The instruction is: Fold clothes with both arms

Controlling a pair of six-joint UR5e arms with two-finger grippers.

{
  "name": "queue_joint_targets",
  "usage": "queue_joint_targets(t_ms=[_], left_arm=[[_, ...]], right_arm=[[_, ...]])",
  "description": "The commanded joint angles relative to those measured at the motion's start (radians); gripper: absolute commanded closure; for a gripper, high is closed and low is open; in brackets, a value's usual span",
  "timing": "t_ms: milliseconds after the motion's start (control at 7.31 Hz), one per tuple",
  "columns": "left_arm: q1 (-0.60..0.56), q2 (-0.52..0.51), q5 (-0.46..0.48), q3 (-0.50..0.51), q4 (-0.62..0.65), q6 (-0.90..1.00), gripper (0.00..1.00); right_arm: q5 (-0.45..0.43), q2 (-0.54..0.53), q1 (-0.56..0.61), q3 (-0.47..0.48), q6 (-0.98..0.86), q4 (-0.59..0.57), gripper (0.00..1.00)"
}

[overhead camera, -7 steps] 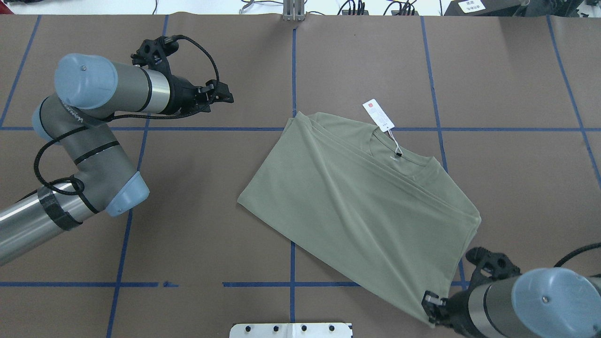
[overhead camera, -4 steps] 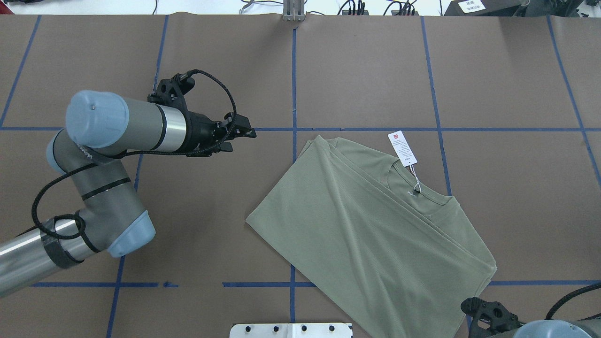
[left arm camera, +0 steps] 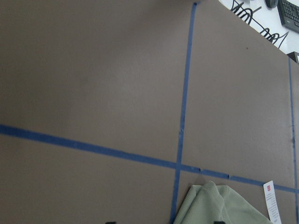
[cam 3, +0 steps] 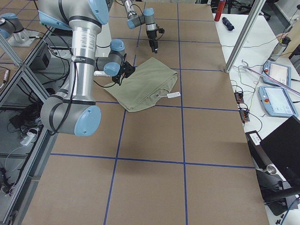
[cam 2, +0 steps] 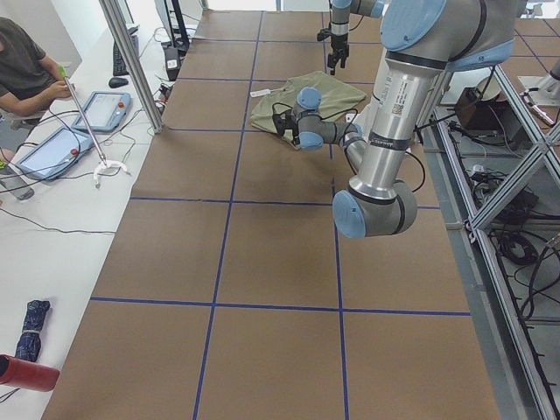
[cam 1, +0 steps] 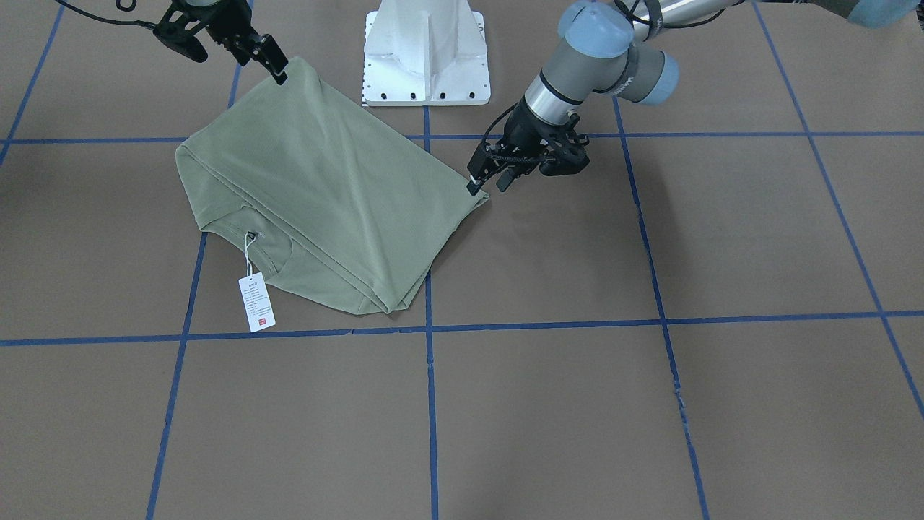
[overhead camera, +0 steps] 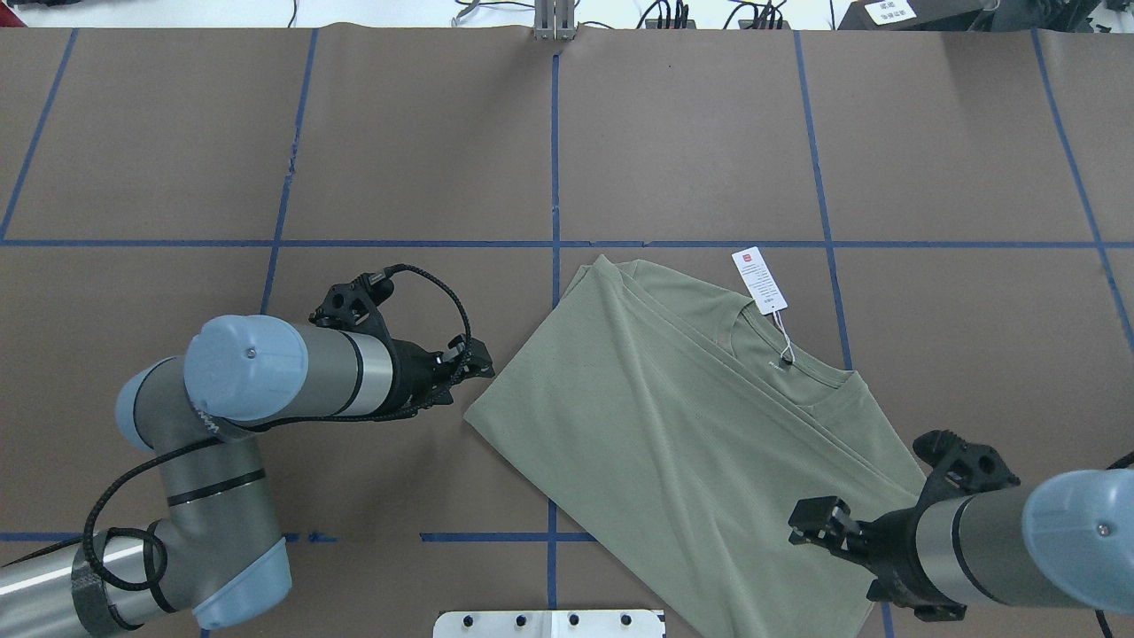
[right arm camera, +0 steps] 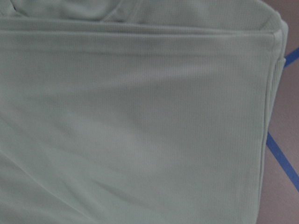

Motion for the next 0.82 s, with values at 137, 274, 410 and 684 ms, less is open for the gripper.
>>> queue_joint_targets(t_ms=[137,274,410,684], left_arm=[[0.055,-0.008,0.024,0.034,0.039,-0.006,0.38],[0.055,-0.021,0.024,0.038,0.037,-0.006,0.40],[0.055,-0.028,0.024,0.043,0.039,-0.005,0.41],[0.055,-0.034,0.026,0.055,0.039,-0.005,0.47]], right_arm=[[0.000,0.028,0.058,-0.026,-0.016,0.000,0.00],[-0.002,0.028,0.057,-0.042,-0.016,0.002,0.00],[-0.002,0.030,0.057,-0.051,-0.016,0.002,0.00],[-0.002,0.028,0.055,-0.054,-0.016,0.002,0.00]])
